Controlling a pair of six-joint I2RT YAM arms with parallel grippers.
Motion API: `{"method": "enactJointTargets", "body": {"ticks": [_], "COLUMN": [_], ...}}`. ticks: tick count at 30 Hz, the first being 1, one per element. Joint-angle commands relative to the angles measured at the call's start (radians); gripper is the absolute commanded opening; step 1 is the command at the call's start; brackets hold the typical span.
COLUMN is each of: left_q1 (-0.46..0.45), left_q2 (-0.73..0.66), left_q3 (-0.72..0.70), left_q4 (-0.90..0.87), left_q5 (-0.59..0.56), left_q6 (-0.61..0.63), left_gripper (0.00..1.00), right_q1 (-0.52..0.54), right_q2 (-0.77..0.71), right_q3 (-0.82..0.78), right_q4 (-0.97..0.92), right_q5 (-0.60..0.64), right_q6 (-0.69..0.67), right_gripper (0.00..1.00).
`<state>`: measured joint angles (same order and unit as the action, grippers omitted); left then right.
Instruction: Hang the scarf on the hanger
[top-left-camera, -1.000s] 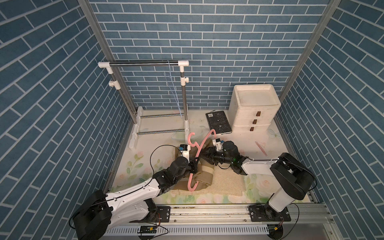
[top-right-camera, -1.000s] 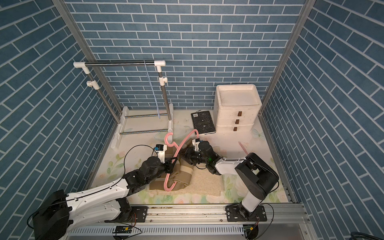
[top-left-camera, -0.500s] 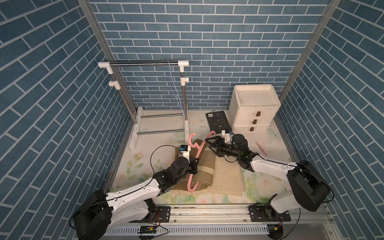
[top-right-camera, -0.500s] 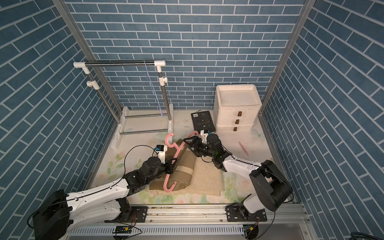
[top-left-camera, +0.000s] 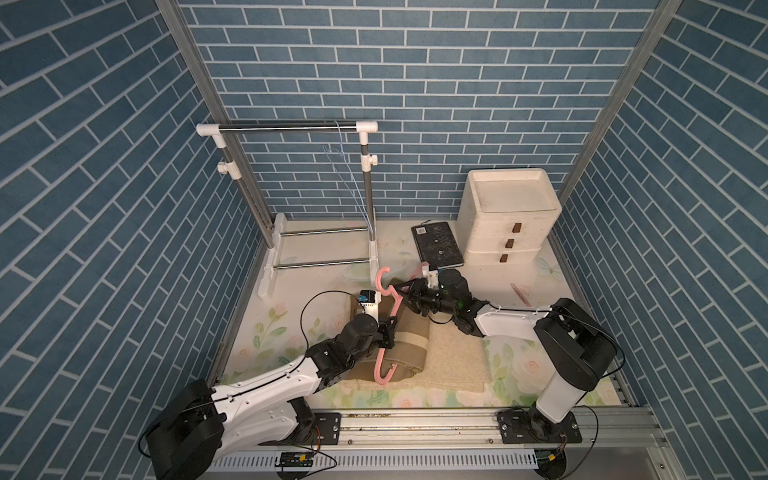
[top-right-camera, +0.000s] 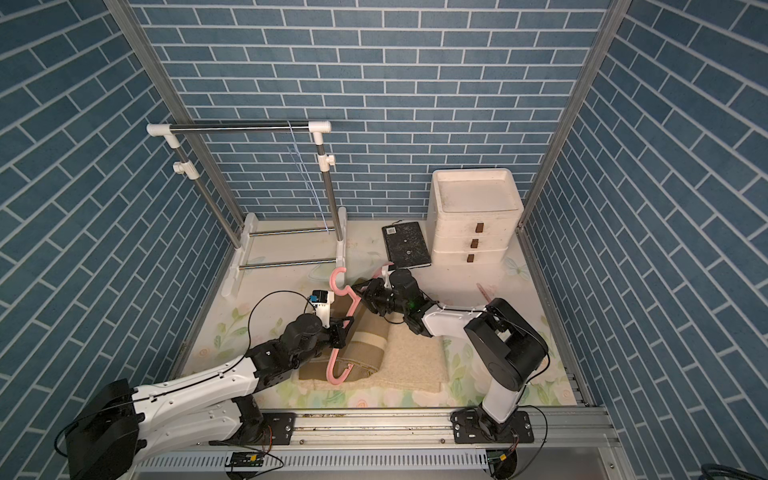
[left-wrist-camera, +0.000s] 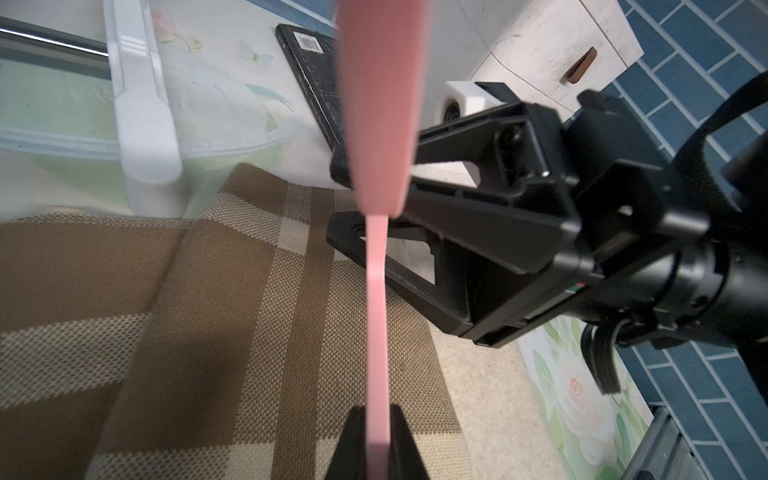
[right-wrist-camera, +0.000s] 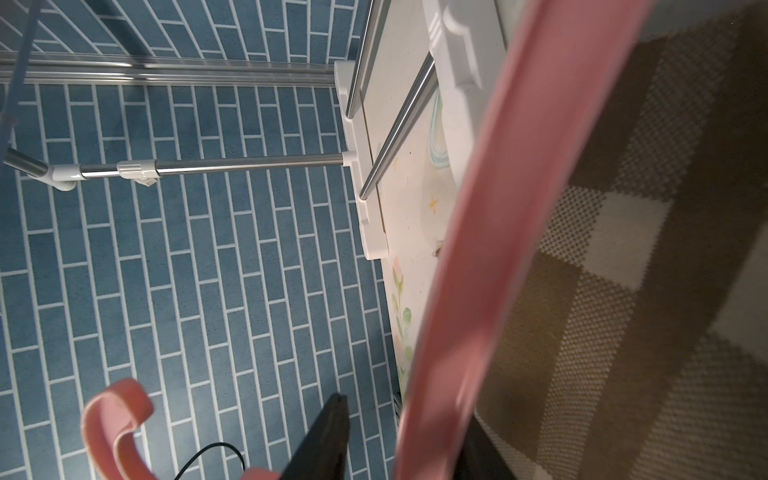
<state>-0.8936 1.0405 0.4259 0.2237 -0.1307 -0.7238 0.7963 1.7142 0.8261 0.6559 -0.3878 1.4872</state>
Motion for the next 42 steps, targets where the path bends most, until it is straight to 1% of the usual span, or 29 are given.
{"method": "enactJointTargets", "body": {"ticks": [1,4,7,9,13,15,17,18,21,24,26,28,31,34,37,42], "left_q1": [-0.005,-0.005,-0.005,-0.004,0.012,0.045,0.113,0.160,0.345,0.494,0.547,0.566,0.567,0.568,0.570,0.570], "left_q2": [-0.021,-0.037,-0.083,-0.134,-0.241,-0.301,-0.348,-0.363,-0.361,-0.269,-0.165,-0.052,0.096,0.208,0.297,0.429], "left_q3": [0.019,0.033,0.045,0.052,0.034,0.017,0.003,-0.004,-0.024,-0.025,0.004,0.054,0.131,0.175,0.209,0.253], "left_q4": [0.016,-0.026,-0.090,-0.176,-0.302,-0.342,-0.361,-0.362,-0.316,-0.227,-0.185,-0.171,-0.160,-0.145,-0.137,-0.137], "left_q5": [-0.022,-0.033,-0.063,-0.123,-0.199,-0.206,-0.163,-0.118,0.092,0.315,0.436,0.517,0.581,0.606,0.620,0.685], "left_q6": [0.026,0.045,0.059,0.047,-0.005,-0.030,-0.040,-0.040,-0.016,0.023,0.058,0.101,0.158,0.193,0.223,0.250], "left_gripper": [0.01,0.18,0.35,0.46,0.52,0.52,0.52,0.53,0.57,0.61,0.63,0.63,0.63,0.63,0.62,0.61], "right_q1": [0.006,0.000,-0.006,-0.015,-0.030,-0.036,-0.041,-0.042,-0.047,-0.051,-0.052,-0.053,-0.053,-0.055,-0.056,-0.059], "right_q2": [-0.030,-0.037,-0.043,-0.050,-0.066,-0.069,-0.071,-0.072,-0.070,-0.055,-0.044,-0.035,-0.034,-0.036,-0.036,-0.028], "right_q3": [-0.028,-0.034,-0.043,-0.051,-0.069,-0.076,-0.080,-0.082,-0.076,-0.070,-0.064,-0.060,-0.049,-0.044,-0.042,-0.033], "right_q4": [-0.015,-0.016,-0.016,-0.015,-0.004,0.015,0.031,0.037,0.056,0.090,0.119,0.131,0.118,0.103,0.101,0.100], "right_q5": [0.043,0.035,0.031,0.027,0.022,0.011,0.001,-0.004,-0.032,-0.081,-0.121,-0.152,-0.183,-0.201,-0.209,-0.220], "right_q6": [-0.001,-0.014,-0.031,-0.047,-0.068,-0.077,-0.088,-0.093,-0.114,-0.122,-0.125,-0.131,-0.154,-0.170,-0.174,-0.179], "right_gripper": [0.24,0.11,0.05,0.02,0.00,0.00,0.00,0.00,0.00,0.00,0.00,0.00,0.00,0.00,0.00,0.00]}}
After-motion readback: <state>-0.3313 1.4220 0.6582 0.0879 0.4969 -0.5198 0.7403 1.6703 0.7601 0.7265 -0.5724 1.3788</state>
